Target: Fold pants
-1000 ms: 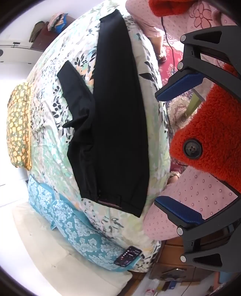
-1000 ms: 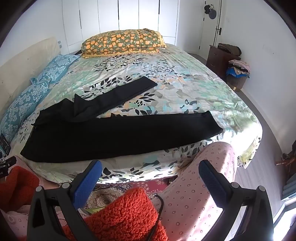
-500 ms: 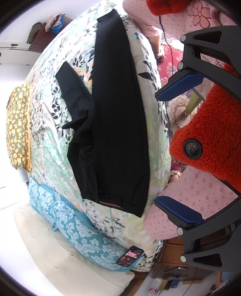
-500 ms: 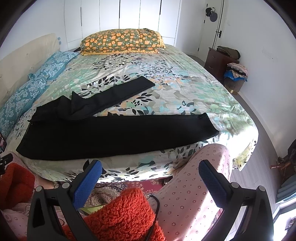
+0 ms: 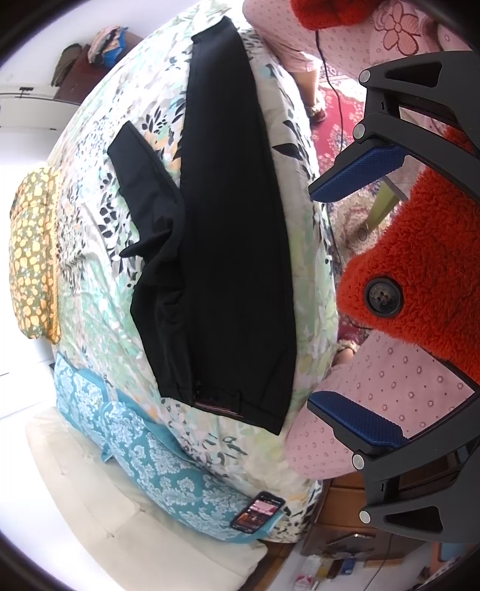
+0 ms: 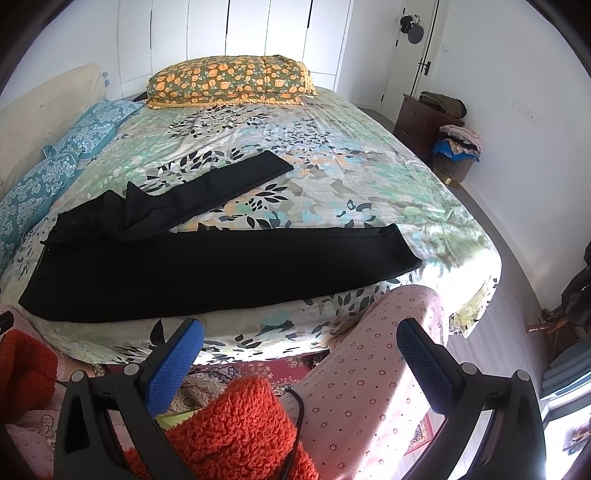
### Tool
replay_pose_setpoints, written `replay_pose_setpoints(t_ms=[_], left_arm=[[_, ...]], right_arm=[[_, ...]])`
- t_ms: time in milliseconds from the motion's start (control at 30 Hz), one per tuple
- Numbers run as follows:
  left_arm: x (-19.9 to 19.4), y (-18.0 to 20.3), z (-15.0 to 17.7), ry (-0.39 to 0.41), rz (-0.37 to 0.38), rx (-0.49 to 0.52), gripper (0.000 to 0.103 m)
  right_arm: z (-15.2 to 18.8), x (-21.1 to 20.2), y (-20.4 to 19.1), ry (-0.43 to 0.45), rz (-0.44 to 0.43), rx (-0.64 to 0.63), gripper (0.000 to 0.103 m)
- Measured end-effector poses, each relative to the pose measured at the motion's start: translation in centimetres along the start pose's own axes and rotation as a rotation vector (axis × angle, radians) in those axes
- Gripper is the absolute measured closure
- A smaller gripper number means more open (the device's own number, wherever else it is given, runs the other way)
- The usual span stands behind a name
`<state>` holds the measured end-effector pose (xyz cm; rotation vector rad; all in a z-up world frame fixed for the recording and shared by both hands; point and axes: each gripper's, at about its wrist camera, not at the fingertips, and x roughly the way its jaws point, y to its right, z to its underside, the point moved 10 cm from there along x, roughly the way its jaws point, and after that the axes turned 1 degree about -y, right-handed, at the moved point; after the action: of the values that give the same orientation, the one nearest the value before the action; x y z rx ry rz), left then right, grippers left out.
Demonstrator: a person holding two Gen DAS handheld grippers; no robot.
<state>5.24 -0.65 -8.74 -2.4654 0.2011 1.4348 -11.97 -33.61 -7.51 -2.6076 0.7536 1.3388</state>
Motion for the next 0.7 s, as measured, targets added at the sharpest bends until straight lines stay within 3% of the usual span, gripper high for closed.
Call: replay_pose_setpoints(t_ms=[700], left_arm=[[0.08,-0.19,0.12,-0.007,-0.004,0.004,0.001]], right_arm=[[0.18,0.23,0.59,-0.001,0.037,-0.002,0.0]])
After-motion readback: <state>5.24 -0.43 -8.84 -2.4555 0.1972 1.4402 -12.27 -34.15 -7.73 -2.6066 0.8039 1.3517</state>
